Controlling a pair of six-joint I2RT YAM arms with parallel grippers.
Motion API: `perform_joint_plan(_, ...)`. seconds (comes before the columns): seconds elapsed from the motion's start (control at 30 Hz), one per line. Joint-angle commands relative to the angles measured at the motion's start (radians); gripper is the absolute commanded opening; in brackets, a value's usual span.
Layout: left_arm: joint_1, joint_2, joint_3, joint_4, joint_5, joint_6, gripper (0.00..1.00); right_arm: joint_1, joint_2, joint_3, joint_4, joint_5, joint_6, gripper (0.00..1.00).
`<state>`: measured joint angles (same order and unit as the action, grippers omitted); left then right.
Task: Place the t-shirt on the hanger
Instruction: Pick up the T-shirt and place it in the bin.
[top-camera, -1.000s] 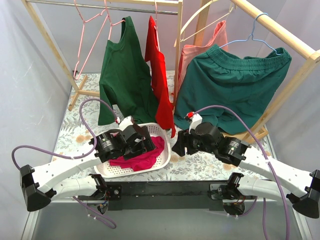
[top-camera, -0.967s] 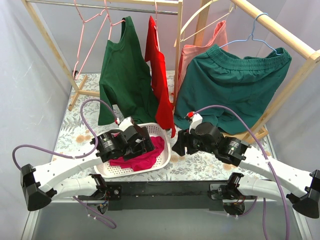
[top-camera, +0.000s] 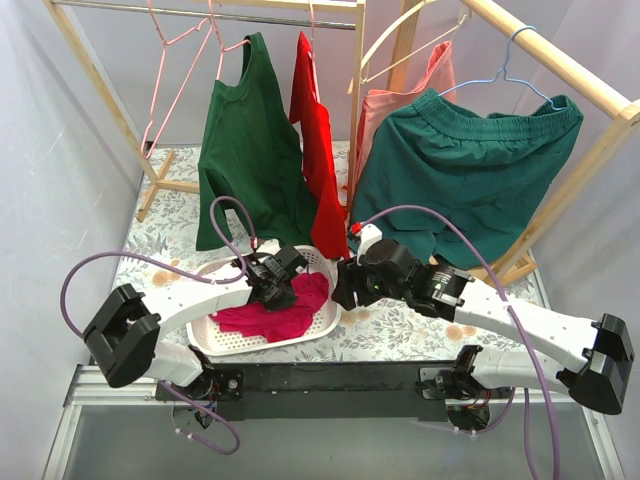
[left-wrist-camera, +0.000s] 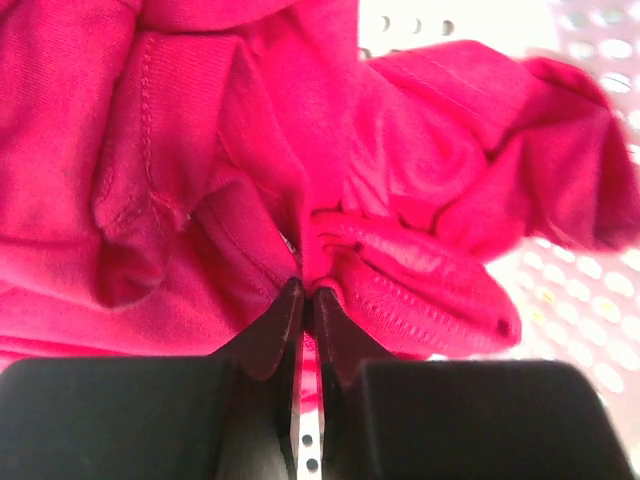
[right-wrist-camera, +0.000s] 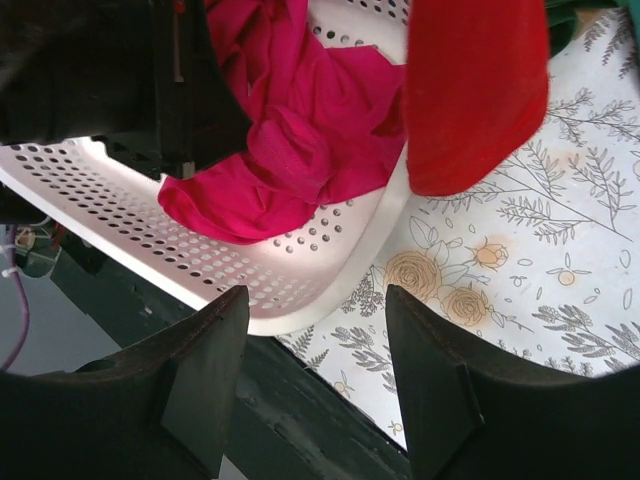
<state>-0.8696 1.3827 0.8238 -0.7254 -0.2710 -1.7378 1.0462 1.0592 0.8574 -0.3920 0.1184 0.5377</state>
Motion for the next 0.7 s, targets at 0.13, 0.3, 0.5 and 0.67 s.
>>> perform_joint_plan(0.13,0.004,-0.221,0.032,0.060,0.072,0.107,0.00,0.012,0.122,0.106,0.079,-0.043,-0.064,0.66)
perform_joint_plan(0.3,0.004,-0.303,0.026,0.029,0.084,0.109,0.00,0.015,0.240,0.147,0.130,-0.082,-0.073,0.66)
perform_joint_plan(0.5,0.004,-0.372,0.032,0.006,0.095,0.104,0.00,0.015,0.320,0.193,0.142,-0.062,-0.053,0.62)
perform_joint_plan(0.67,0.003,-0.416,0.032,-0.003,0.115,0.104,0.00,0.015,0.341,0.201,0.166,-0.058,-0.041,0.60)
